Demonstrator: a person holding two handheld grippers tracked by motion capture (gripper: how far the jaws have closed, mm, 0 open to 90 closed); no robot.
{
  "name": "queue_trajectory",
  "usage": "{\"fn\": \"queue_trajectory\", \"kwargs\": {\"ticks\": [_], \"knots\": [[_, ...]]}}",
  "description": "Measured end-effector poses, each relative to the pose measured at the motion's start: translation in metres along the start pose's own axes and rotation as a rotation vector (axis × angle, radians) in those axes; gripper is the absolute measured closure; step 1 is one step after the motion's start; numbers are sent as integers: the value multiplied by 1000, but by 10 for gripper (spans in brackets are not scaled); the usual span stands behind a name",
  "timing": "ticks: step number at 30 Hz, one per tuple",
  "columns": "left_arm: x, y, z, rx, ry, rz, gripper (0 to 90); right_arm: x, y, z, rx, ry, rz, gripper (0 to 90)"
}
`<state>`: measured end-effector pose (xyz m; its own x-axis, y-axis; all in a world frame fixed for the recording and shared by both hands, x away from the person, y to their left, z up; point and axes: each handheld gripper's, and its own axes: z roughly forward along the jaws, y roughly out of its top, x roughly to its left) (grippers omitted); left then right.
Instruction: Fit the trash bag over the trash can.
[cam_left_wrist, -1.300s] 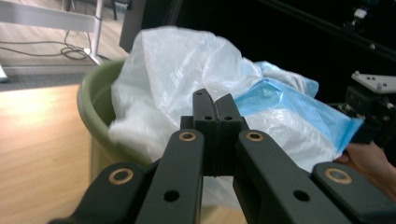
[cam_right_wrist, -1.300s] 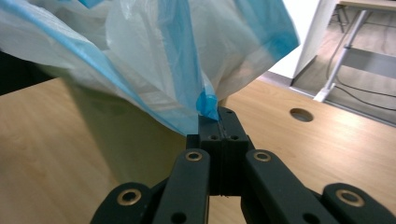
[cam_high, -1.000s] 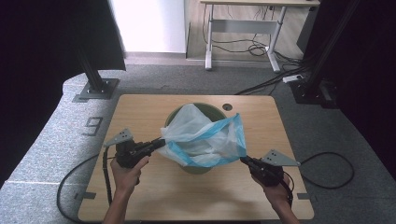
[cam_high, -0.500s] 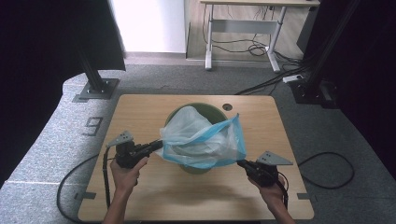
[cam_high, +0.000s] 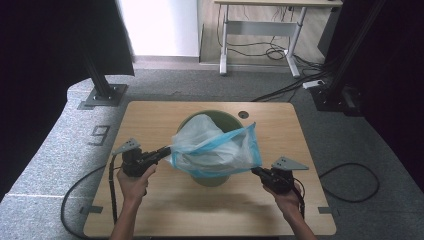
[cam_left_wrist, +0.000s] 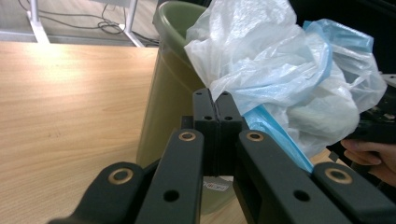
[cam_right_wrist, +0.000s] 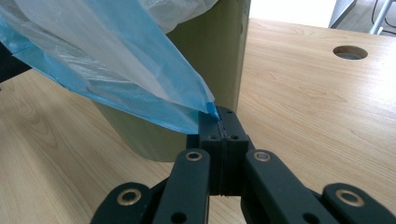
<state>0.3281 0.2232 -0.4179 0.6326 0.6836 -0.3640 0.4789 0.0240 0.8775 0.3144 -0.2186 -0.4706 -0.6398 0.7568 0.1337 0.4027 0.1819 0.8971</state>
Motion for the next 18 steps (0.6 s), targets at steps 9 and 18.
{"fn": "queue_trajectory", "kwargs": {"ticks": [9, 18], "knots": [[-31, 15, -15, -4, 28, 135, 558, 2, 5, -1, -6, -15, -13, 887], [-56, 28, -6, 23, 91, 244, 384, 3, 9, -3, -1, -24, -31, 886]]}}
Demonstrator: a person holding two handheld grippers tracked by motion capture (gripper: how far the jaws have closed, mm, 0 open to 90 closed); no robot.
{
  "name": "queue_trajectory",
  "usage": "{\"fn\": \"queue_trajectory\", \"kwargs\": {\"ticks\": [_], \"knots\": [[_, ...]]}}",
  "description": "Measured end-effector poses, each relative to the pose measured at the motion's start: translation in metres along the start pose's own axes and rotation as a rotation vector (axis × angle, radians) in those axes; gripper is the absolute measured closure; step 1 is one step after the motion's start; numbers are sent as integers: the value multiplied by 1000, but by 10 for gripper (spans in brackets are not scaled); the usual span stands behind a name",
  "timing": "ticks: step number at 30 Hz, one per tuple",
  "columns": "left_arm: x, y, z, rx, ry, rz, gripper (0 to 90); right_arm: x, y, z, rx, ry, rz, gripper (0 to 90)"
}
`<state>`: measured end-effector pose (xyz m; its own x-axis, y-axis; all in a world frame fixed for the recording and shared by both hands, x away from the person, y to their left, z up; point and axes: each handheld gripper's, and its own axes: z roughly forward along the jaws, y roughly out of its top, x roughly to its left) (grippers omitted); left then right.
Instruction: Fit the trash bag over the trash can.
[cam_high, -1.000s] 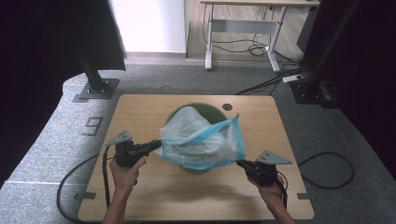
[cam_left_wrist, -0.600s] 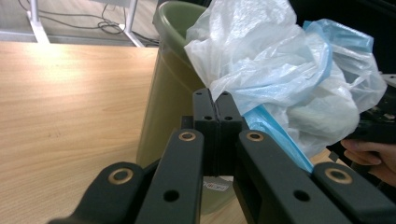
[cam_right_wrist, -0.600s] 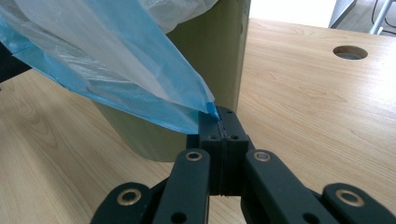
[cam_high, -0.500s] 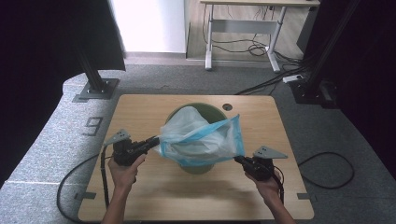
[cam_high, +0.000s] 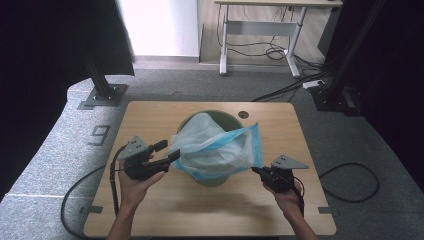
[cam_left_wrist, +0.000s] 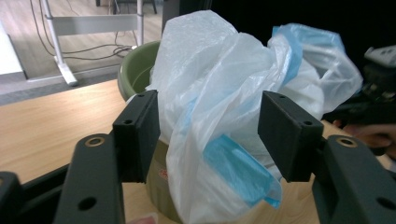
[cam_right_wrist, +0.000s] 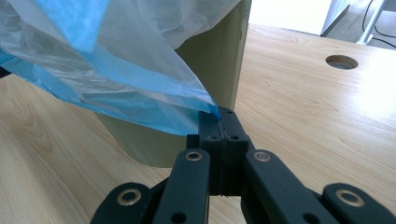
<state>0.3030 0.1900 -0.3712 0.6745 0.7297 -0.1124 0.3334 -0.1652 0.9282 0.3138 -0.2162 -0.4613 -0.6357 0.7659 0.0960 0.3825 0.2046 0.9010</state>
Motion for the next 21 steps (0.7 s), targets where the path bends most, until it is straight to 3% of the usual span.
{"fn": "queue_trajectory", "kwargs": {"ticks": [3, 4, 6, 7, 8, 14, 19, 21], "knots": [[-1, 6, 9, 27, -3, 18, 406, -1, 1, -1, -7, -1, 3, 886], [0, 9, 16, 64, -26, 25, 446, -2, 2, -2, -9, -1, 5, 886], [0, 10, 20, 82, -29, 30, 537, -2, 2, -2, -11, 1, 7, 887], [-1, 10, 23, 97, -21, 38, 537, -2, 2, -2, -11, 1, 7, 887], [-2, 10, 27, 119, -26, 49, 645, -3, 1, -2, -11, 4, 8, 886], [3, 11, 29, 104, -58, 16, 875, -6, -2, -3, -11, 6, 21, 886], [7, 13, 30, 81, -68, -7, 898, -7, -2, -6, -23, 5, 13, 857], [9, 13, 29, 69, -64, -15, 899, -8, -3, -8, -26, -2, 0, 755]]}}
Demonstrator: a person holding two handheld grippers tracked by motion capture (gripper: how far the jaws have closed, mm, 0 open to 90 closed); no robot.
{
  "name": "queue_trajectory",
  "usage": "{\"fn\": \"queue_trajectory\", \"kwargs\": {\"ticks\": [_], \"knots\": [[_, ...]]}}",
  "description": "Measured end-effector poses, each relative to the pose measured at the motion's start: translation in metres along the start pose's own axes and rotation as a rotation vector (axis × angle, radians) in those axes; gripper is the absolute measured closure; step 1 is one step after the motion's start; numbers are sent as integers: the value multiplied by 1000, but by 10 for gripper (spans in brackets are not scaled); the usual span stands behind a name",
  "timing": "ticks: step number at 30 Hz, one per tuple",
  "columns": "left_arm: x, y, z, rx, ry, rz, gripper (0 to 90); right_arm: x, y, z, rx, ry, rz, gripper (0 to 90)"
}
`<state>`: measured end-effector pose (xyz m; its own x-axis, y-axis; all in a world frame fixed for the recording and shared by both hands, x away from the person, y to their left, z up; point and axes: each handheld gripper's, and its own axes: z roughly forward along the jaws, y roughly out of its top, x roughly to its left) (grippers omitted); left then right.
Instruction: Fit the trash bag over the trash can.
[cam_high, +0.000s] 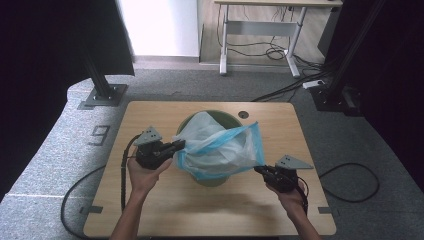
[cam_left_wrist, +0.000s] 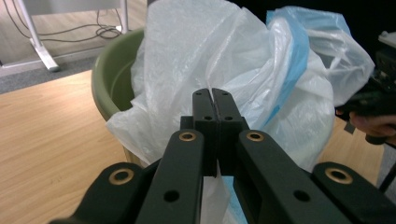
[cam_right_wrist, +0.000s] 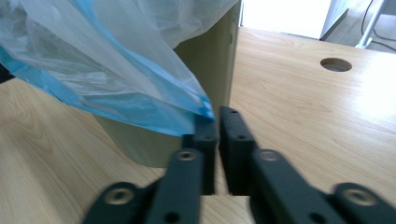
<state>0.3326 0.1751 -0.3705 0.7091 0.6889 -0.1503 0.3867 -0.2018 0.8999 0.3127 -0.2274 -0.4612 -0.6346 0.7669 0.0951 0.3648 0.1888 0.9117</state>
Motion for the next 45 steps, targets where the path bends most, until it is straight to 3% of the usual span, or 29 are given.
{"fn": "queue_trajectory", "kwargs": {"ticks": [1, 4, 5, 13, 16, 20, 23, 27, 31, 35, 40, 45], "knots": [[1, 0, -1, -13, 6, -10, 899, -2, -1, -5, -18, -25, -15, 657], [1, -1, -1, -23, 15, -13, 899, -6, -2, -13, -31, -34, -28, 616], [2, -2, -2, -32, 19, -19, 899, -11, -2, -23, -38, -44, -34, 589], [1, -3, -3, -53, 28, -32, 900, -27, 10, -55, -82, -94, -53, 544], [0, -2, -2, -53, 27, -31, 900, -28, 16, -60, -98, -97, -54, 539], [-3, -2, -2, -50, 28, -26, 900, -26, 37, -65, -130, -116, -72, 511], [-7, -3, -2, -56, 21, -22, 900, -18, 68, -70, -176, -110, -93, 494], [-9, -3, -2, -59, 13, -19, 899, -9, 86, -67, -173, -94, -100, 481], [-10, -2, -2, -62, 8, -19, 900, 1, 95, -50, -117, -69, -99, 453], [-8, -4, -5, -71, 13, -23, 900, -1, 92, -26, -67, -55, -25, 448], [-5, -7, -7, -77, 15, -33, 900, -3, 86, -17, -49, -45, 1, 450], [-6, -9, -4, -75, 6, -37, 899, -1, 83, -21, -74, -39, 11, 452]]}}
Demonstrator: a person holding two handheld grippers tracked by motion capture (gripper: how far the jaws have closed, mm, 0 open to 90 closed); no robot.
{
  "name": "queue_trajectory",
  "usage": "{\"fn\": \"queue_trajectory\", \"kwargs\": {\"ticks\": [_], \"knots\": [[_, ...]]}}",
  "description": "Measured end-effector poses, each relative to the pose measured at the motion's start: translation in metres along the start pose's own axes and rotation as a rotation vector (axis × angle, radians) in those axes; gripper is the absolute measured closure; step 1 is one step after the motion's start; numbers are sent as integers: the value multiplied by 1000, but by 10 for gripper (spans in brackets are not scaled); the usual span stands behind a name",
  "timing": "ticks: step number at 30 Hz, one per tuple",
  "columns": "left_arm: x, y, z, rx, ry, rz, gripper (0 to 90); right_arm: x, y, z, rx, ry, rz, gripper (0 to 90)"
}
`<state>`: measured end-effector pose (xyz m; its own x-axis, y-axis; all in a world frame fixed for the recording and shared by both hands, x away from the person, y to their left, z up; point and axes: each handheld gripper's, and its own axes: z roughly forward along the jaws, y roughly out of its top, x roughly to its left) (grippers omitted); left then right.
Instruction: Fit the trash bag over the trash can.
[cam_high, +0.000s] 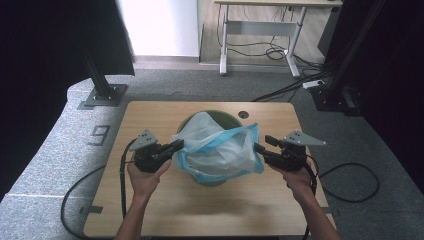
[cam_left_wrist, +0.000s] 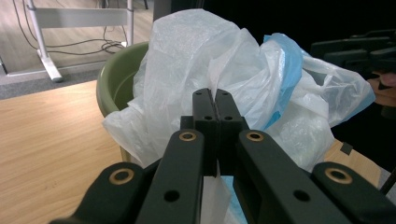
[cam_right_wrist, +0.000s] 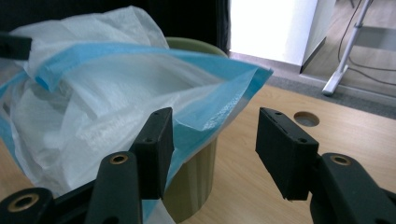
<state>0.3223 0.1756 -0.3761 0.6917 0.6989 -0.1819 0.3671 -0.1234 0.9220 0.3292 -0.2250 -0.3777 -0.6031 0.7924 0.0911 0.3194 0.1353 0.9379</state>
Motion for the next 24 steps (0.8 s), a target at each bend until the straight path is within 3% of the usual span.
{"fn": "queue_trajectory", "kwargs": {"ticks": [6, 13, 19, 24], "knots": [[-6, -1, 6, 8, -14, 10, 900, 6, 7, -10, -39, 17, -20, 453], [-7, 0, 8, 9, -13, 9, 899, 18, 4, -1, -3, 68, -30, 441], [-7, -1, 10, 13, -7, 10, 899, 25, 5, 0, -4, 67, -31, 441], [-8, -2, 11, 11, -10, 6, 899, 32, 8, -3, 5, 62, -67, 443]]}}
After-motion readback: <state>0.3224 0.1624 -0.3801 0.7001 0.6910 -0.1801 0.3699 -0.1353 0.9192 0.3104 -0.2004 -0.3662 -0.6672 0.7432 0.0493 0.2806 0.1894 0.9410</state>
